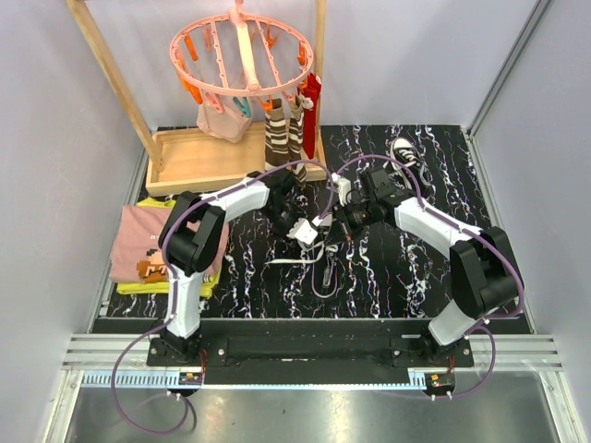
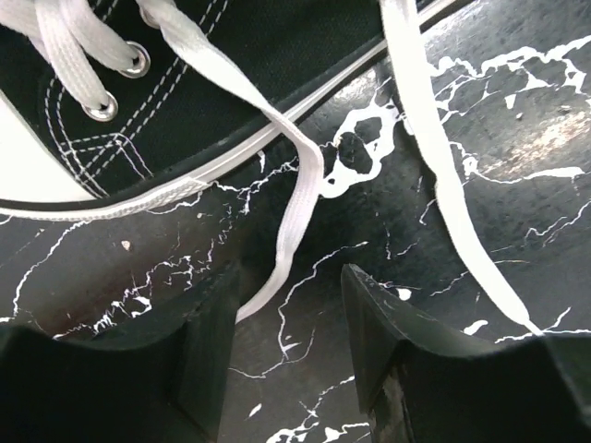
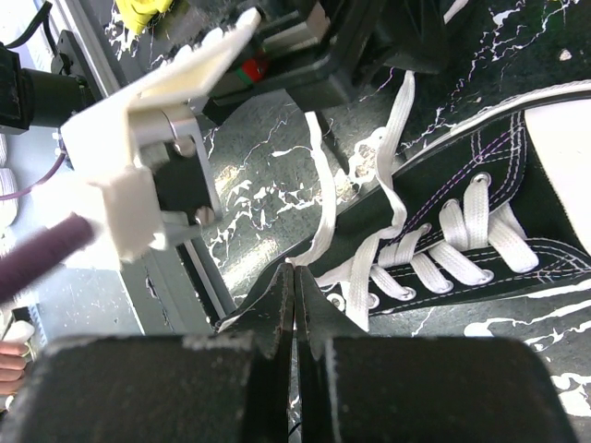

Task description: Tie the shoes

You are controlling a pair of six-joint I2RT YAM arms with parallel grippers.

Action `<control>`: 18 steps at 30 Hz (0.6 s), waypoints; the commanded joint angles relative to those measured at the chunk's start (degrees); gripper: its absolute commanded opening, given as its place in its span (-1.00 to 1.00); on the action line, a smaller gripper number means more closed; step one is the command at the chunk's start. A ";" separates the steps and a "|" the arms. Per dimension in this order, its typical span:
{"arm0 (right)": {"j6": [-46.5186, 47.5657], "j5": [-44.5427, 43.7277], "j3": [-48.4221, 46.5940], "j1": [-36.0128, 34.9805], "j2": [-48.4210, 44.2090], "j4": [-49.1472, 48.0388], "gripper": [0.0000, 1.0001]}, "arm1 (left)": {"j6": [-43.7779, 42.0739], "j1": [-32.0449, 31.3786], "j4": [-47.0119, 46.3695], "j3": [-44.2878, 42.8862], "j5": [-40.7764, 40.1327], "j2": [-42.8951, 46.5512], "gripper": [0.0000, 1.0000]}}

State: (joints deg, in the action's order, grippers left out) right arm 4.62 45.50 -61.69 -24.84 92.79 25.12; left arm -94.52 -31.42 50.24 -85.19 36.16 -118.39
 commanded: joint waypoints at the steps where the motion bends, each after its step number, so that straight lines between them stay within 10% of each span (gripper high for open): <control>1: -0.05 -0.41 -0.18 0.49 -1.83 -1.04 -1.00 | -0.58 -1.45 1.09 -2.53 -5.40 -2.46 0.02; 14: -0.32 0.03 -1.24 1.02 -1.12 -0.95 -1.00 | -6.81 -3.30 13.83 -12.19 -14.01 -10.11 -0.05; 18: -0.40 0.30 -1.68 1.11 -0.60 -0.95 -1.00 | -6.73 -4.53 14.80 -12.37 -17.08 -11.07 -0.54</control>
State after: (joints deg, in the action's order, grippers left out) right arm 4.60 45.52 -61.69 -23.88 92.79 25.52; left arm -98.19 -34.46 63.68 -97.60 27.75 -125.58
